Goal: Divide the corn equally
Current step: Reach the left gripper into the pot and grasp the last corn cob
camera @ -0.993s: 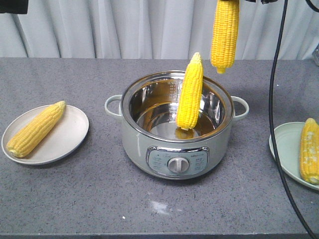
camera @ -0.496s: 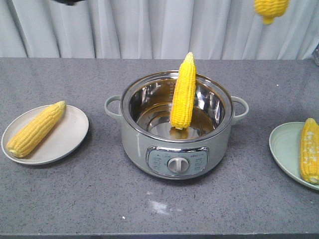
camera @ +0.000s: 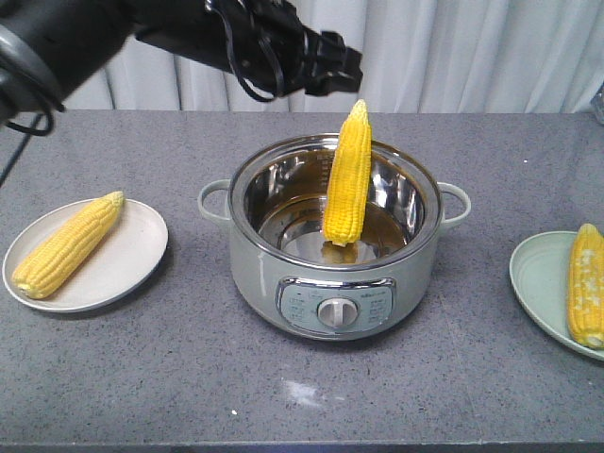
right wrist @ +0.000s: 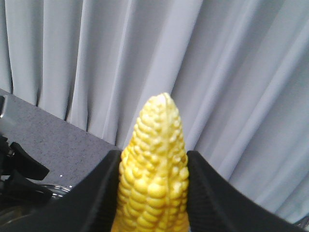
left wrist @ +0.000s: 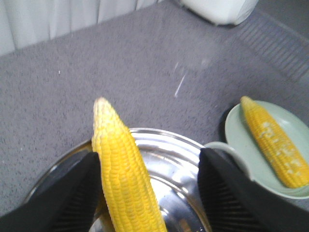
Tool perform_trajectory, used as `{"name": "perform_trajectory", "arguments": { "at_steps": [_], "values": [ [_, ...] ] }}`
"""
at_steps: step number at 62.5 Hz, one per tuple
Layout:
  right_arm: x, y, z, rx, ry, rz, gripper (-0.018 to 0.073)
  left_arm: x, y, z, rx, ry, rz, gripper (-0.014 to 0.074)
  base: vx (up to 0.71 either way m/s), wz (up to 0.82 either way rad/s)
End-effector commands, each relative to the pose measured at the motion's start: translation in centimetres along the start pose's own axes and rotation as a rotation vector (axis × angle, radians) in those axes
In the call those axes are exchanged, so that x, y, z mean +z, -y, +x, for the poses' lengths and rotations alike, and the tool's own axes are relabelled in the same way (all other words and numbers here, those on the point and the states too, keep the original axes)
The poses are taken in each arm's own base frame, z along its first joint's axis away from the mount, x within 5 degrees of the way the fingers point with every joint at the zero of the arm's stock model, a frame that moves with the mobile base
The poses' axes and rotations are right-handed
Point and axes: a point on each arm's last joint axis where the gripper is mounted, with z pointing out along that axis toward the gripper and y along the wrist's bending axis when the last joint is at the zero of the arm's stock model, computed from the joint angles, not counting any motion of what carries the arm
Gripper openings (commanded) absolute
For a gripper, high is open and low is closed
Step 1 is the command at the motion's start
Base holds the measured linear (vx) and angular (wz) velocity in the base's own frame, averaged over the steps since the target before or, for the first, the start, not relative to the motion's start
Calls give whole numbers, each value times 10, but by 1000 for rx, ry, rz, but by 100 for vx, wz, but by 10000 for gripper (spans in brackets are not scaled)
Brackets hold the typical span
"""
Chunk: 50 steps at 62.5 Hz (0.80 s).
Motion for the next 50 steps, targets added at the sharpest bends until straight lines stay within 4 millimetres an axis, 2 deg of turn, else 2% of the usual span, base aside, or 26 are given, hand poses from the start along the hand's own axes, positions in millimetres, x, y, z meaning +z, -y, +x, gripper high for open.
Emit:
{"name": "perform_trajectory", "arguments": {
  "at_steps": [1, 10, 37, 50],
  "values": [
    [-17, -1, -12, -9, 96, 43, 101, -21, 17, -16, 5, 93, 12, 490, 0, 0],
    [-17, -1, -12, -8, 95, 43, 101, -6, 18, -5, 16, 8, 18, 525, 0, 0],
    [-17, -1, -12, -6, 95, 42, 101, -5, 17, -3, 21, -4, 11, 525, 0, 0],
    [-17, -1, -12, -3, 96, 42, 101, 8, 11, 2, 11, -31, -2, 525, 0, 0]
  ]
}}
